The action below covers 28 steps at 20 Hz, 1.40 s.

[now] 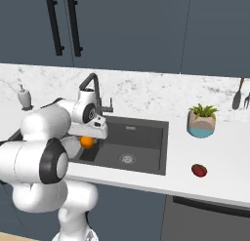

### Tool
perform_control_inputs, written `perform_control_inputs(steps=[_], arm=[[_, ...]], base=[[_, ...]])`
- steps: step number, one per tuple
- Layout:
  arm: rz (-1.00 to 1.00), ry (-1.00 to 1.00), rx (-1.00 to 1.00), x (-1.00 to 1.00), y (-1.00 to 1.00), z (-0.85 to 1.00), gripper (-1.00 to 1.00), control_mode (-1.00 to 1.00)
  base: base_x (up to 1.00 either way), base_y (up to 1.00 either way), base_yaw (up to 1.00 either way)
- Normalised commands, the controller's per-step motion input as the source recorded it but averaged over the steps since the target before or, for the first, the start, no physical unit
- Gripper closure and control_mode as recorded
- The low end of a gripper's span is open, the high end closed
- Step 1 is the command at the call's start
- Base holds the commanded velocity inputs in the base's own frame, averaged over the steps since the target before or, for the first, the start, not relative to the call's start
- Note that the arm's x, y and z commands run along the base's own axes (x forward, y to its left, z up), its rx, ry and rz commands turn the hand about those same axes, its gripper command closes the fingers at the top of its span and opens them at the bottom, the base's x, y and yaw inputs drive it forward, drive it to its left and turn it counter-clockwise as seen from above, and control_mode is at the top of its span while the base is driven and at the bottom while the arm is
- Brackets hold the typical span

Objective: Put the colander in the sink, put the orange, mango in the colander, and turn on the sink faucet and pour water over the colander.

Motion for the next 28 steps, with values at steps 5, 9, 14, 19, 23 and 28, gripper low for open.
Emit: perform_control_inputs(steps=[5, 9, 14, 19, 23, 28], arm=[[-0.34, 0.0, 0.0, 0.0, 1.0, 0.0, 1.0, -1.0], [-0.29, 0.0, -0.03, 0.11, 1.0, 0.0, 1.0, -1.0], [-0.25, 0.0, -0.07, 0.21, 1.0, 0.0, 1.0, -1.0], [-0.22, 0.0, -0.12, 0.47, 0.69, -0.08, 1.0, -1.0], [-0.23, 0.01, -0.16, 0.57, 0.28, -0.28, 1.0, -1.0], [-0.23, 0.04, -0.15, 0.61, 0.03, -0.4, 1.0, -1.0]], base=[[0.0, 0.0, 0.0], [0.0, 0.0, 0.0], [0.0, 0.0, 0.0], [0.0, 0.0, 0.0], [0.0, 0.0, 0.0], [0.0, 0.0, 0.0]])
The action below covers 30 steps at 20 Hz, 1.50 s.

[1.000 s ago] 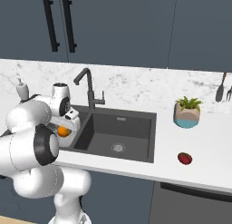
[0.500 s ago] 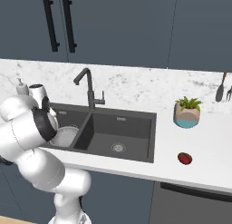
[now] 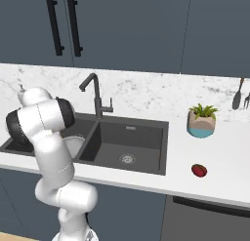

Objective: Put the colander in the sink, put the orange, mango in the colander, and turn on the sink faucet and pour water over the colander.

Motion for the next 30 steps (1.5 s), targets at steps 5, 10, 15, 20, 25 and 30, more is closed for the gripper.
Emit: perform_control_inputs(steps=[5, 10, 15, 20, 25, 30], arm=[[-0.23, 0.06, -0.12, 0.51, 0.0, -0.41, 1.0, -1.0], [-0.21, 0.03, -0.12, 0.32, 0.0, -0.36, 1.0, -1.0], [-0.2, 0.03, -0.13, 0.23, 0.0, -0.41, 1.0, -1.0], [-0.17, 0.0, -0.13, 0.0, -0.22, -0.33, 1.0, -1.0], [-0.1, 0.0, -0.06, 0.0, -0.42, -0.18, 1.0, -1.0], [-0.01, 0.0, 0.0, 0.0, -0.37, -0.14, 1.0, -1.0]], base=[[0.0, 0.0, 0.0], [0.0, 0.0, 0.0], [0.0, 0.0, 0.0], [0.0, 0.0, 0.0], [0.0, 0.0, 0.0], [0.0, 0.0, 0.0]])
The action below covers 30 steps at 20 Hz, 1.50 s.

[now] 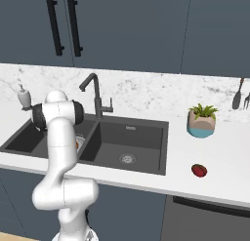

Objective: Put the colander in the sink, put the orange, mango in the colander, and turn on the sink faucet and pour water over the colander.

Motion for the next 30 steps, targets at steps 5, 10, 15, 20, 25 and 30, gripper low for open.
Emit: perform_control_inputs(steps=[5, 10, 15, 20, 25, 30], arm=[[0.0, 0.0, 0.0, 0.01, -0.05, -0.23, 1.0, -1.0], [0.0, 0.0, 0.0, 0.13, 0.0, -0.23, 1.0, -1.0], [0.0, -0.01, 0.0, 0.28, 0.04, -0.13, 1.0, -1.0], [0.0, 0.0, 0.0, 0.33, 0.25, -0.06, 1.0, -1.0], [0.0, 0.0, 0.0, 0.13, 0.17, 0.0, -1.0, -1.0], [0.0, 0.0, 0.0, -0.06, 0.01, 0.0, -1.0, -1.0]], base=[[0.0, 0.0, 0.0], [0.0, 0.0, 0.0], [0.0, 0.0, 0.0], [0.0, 0.0, 0.0], [0.0, 0.0, 0.0], [0.0, 0.0, 0.0]])
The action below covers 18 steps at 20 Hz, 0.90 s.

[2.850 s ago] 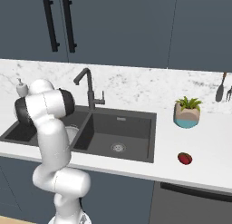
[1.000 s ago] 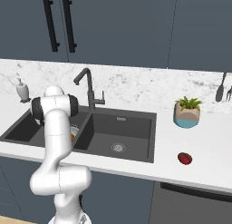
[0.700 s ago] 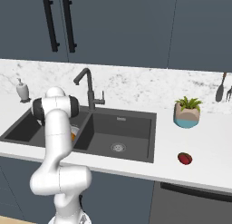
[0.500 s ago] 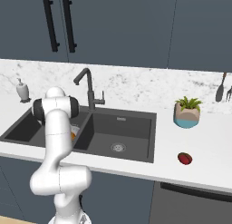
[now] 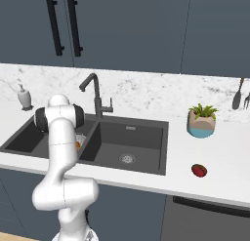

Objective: Put the colander in the sink, put the orange, mango in the colander, and turn on the sink faucet and pour water over the colander.

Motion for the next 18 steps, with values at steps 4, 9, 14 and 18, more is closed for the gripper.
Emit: perform_control_inputs(steps=[4, 9, 14, 18], arm=[[0.0, -0.04, 0.0, -0.27, -0.02, 0.12, -1.0, -1.0], [0.0, -0.11, 0.02, -0.34, 0.0, 0.48, -1.0, -1.0], [0.01, -0.19, 0.07, -0.53, 0.0, 0.86, -1.0, -1.0], [0.1, -0.27, 0.09, -0.92, -0.1, 1.0, -1.0, -1.0]], base=[[0.0, 0.0, 0.0], [0.0, 0.0, 0.0], [0.0, 0.0, 0.0], [0.0, 0.0, 0.0]])
